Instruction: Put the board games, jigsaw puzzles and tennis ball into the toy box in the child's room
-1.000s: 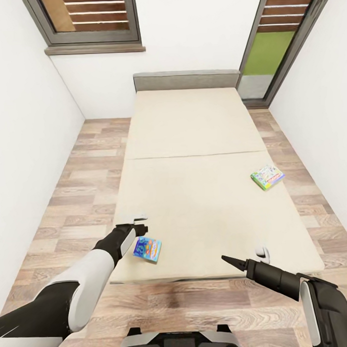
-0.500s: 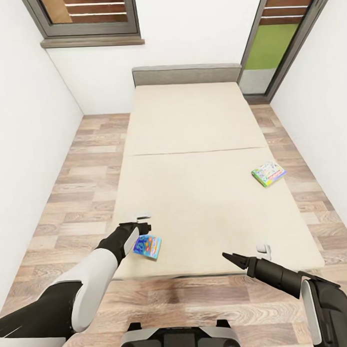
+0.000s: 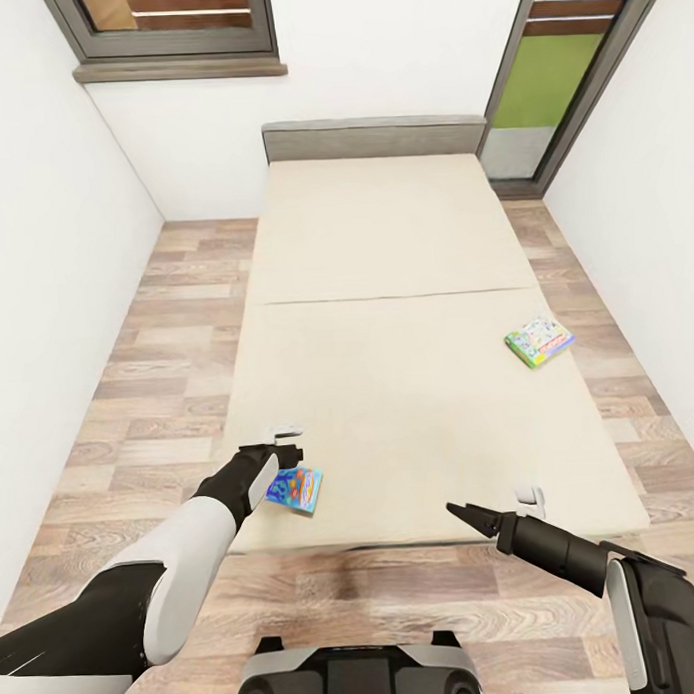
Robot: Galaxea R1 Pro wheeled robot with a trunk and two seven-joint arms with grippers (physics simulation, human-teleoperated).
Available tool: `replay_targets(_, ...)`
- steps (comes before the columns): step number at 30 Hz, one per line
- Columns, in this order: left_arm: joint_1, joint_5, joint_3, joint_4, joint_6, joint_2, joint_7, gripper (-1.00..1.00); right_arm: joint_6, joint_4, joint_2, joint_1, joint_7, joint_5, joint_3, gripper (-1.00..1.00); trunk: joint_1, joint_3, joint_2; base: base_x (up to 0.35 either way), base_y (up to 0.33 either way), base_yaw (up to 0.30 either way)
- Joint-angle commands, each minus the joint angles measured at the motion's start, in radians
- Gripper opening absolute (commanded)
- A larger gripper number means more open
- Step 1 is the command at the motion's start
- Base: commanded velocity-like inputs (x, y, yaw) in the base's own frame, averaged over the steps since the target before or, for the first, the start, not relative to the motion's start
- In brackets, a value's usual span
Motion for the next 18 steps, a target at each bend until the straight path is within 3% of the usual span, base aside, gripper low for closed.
replay_targets(1, 0.000, 0.000, 0.008, -0.002, 0.005, -0.001, 0.002, 1.00, 0.009, -0.001, 0.001, -0.001, 0.004, -0.001, -0.002, 1.00, 0.001, -0.002, -0.002, 0.000, 0.000, 0.000)
replay_targets(18, 0.001, -0.002, 0.005, -0.002, 0.004, 0.002, 0.001, 1.00, -0.001, 0.006, 0.004, 0.005, -0.006, 0.008, -0.002, 1.00, 0.001, -0.004, -0.002, 0.000, 0.000, 0.000)
